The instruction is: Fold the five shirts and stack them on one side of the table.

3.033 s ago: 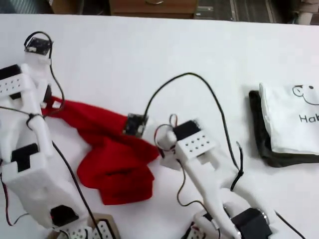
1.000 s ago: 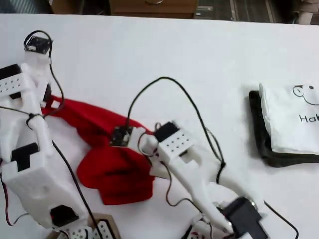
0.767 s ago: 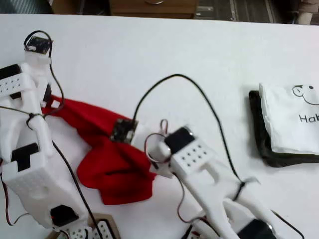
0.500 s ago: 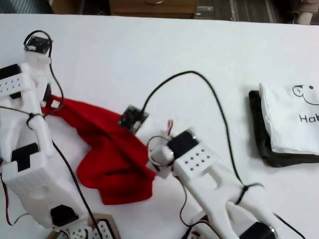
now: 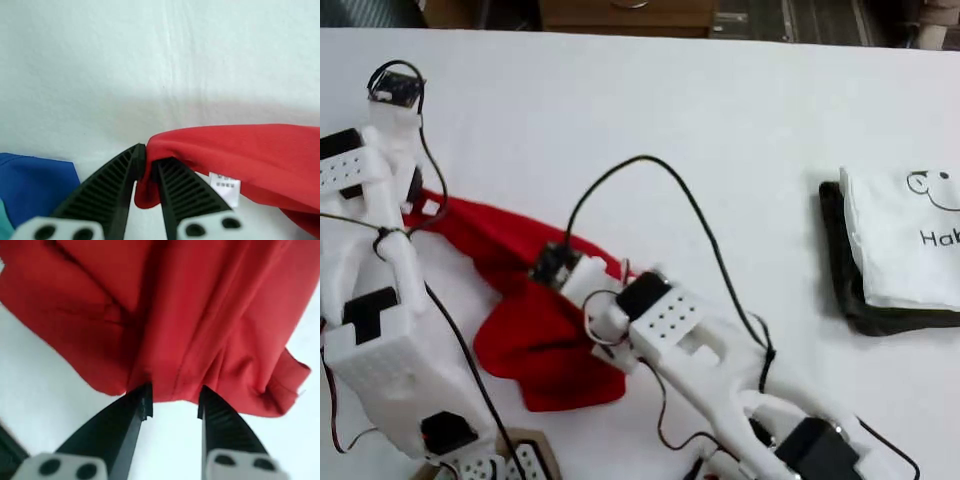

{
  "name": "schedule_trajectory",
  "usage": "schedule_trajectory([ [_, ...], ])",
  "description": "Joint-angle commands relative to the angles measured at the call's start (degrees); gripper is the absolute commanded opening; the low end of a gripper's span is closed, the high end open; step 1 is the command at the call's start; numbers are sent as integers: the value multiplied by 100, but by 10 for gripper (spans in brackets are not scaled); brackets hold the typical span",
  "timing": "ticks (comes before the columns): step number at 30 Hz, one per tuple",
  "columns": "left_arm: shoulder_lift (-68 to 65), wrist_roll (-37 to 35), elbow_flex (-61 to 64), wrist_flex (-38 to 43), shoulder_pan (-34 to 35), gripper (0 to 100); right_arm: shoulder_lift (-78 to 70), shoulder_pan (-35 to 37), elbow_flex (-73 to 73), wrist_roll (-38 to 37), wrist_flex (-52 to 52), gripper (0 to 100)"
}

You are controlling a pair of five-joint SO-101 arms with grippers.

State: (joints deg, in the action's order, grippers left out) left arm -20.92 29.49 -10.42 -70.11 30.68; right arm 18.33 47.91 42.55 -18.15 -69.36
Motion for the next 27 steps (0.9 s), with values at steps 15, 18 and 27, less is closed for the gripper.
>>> schedule_trajectory([
  [15,53,-18,-242,105,79,21,-1112,-207,-220,404,382,20],
  [18,53,0,-242,88,79,21,-840,-875,-624,-299,136,20],
  [27,9,26,-224,35,-44,21,-629,-2589,-2505,-2189,57,20],
])
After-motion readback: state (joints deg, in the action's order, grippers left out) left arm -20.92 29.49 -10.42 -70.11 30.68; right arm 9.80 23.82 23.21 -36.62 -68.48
